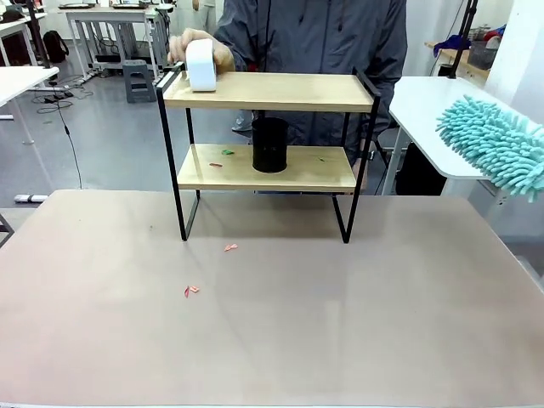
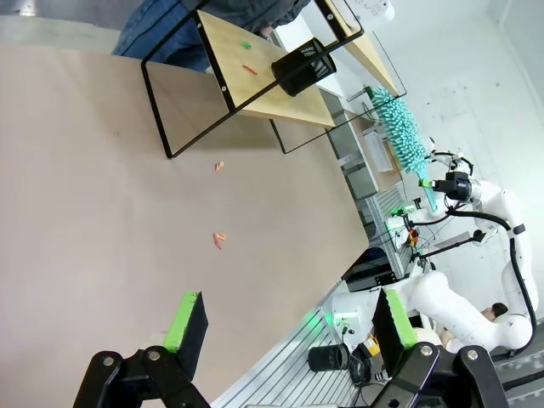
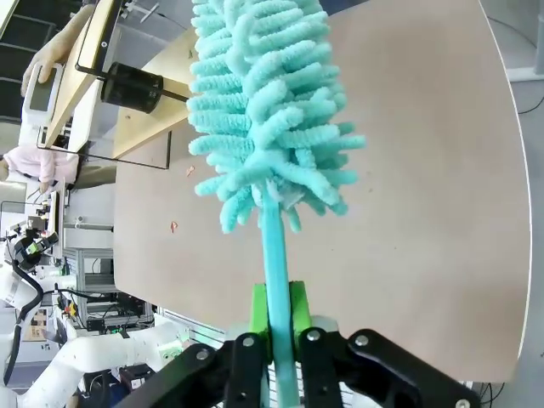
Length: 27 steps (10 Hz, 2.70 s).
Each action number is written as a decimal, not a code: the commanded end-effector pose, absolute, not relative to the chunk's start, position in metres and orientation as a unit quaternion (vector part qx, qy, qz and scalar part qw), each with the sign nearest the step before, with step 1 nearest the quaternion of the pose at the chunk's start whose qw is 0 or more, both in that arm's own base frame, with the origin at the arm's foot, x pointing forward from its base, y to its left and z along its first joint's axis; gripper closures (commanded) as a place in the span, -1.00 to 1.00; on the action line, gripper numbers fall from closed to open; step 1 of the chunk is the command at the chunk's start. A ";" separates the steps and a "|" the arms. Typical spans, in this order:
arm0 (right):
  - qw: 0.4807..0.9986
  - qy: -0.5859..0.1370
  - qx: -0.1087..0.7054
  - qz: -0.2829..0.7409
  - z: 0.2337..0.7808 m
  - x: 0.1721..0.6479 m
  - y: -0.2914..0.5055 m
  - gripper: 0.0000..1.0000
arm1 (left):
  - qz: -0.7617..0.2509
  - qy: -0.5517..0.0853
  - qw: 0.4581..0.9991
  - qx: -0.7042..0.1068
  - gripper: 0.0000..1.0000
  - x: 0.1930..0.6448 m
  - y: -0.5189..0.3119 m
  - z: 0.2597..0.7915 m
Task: Clean the shelf.
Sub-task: Clean the remaining tier of the Shelf with the Duster once objects are removed.
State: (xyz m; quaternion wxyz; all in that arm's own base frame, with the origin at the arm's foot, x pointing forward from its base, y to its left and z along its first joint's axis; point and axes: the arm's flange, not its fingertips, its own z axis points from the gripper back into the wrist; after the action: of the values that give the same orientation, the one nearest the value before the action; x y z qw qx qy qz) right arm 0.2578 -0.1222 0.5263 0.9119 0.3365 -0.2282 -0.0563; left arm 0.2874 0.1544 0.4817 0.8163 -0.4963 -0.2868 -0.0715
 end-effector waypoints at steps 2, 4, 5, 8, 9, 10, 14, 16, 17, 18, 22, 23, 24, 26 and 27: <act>0.913 -0.231 0.334 -0.046 0.522 0.256 -0.121 0.75 | -0.077 -0.297 0.809 -0.501 -1.00 0.288 0.153 0.483; 0.913 -0.231 0.334 -0.046 0.522 0.256 -0.121 0.75 | -0.077 -0.297 0.809 -0.501 -1.00 0.288 0.153 0.483; 0.913 -0.231 0.334 -0.046 0.522 0.256 -0.121 0.75 | -0.077 -0.297 0.809 -0.501 -1.00 0.288 0.153 0.483; 0.913 -0.231 0.334 -0.046 0.522 0.256 -0.121 0.75 | -0.077 -0.297 0.809 -0.501 -1.00 0.288 0.153 0.483; 0.913 -0.231 0.334 -0.046 0.522 0.256 -0.121 0.75 | -0.077 -0.297 0.809 -0.501 -1.00 0.288 0.153 0.483; 0.913 -0.231 0.334 -0.046 0.522 0.256 -0.121 0.75 | -0.077 -0.297 0.809 -0.501 -1.00 0.288 0.153 0.483; 0.947 -0.169 0.250 0.113 0.555 0.204 -0.063 0.75 | -0.077 -0.297 0.809 -0.501 -1.00 0.288 0.153 0.483; 0.957 -0.135 0.179 0.186 0.555 0.190 -0.016 0.75 | -0.077 -0.297 0.809 -0.501 -1.00 0.288 0.153 0.483; 0.951 -0.128 0.169 0.224 0.550 0.194 0.013 0.75 | -0.077 -0.297 0.809 -0.501 -1.00 0.288 0.153 0.483; 0.941 -0.124 0.186 0.254 0.546 0.204 0.042 0.75 | -0.077 -0.297 0.809 -0.501 -1.00 0.288 0.153 0.483; 0.938 -0.131 0.180 0.266 0.557 0.207 0.080 0.75 | -0.077 -0.297 0.809 -0.501 -1.00 0.288 0.153 0.483; 0.938 -0.131 0.180 0.266 0.557 0.207 0.080 0.75 | -0.077 -0.297 0.809 -0.501 -1.00 0.288 0.153 0.483; 0.937 -0.147 0.183 0.258 0.549 0.230 0.106 0.75 | -0.077 -0.297 0.809 -0.501 -1.00 0.288 0.153 0.483; 0.946 -0.200 0.165 0.193 0.550 0.260 0.134 0.75 | -0.077 -0.297 0.809 -0.501 -1.00 0.288 0.153 0.483; 0.950 -0.189 0.161 0.189 0.544 0.277 0.145 0.75 | -0.077 -0.297 0.809 -0.501 -1.00 0.288 0.153 0.483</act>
State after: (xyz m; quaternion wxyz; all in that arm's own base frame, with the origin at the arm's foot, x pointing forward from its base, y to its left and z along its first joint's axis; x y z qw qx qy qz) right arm 0.2533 0.1212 0.5474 0.9453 0.1626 -0.1846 0.2143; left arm 0.2875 0.1543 0.4814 0.8163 -0.4962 -0.2867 -0.0720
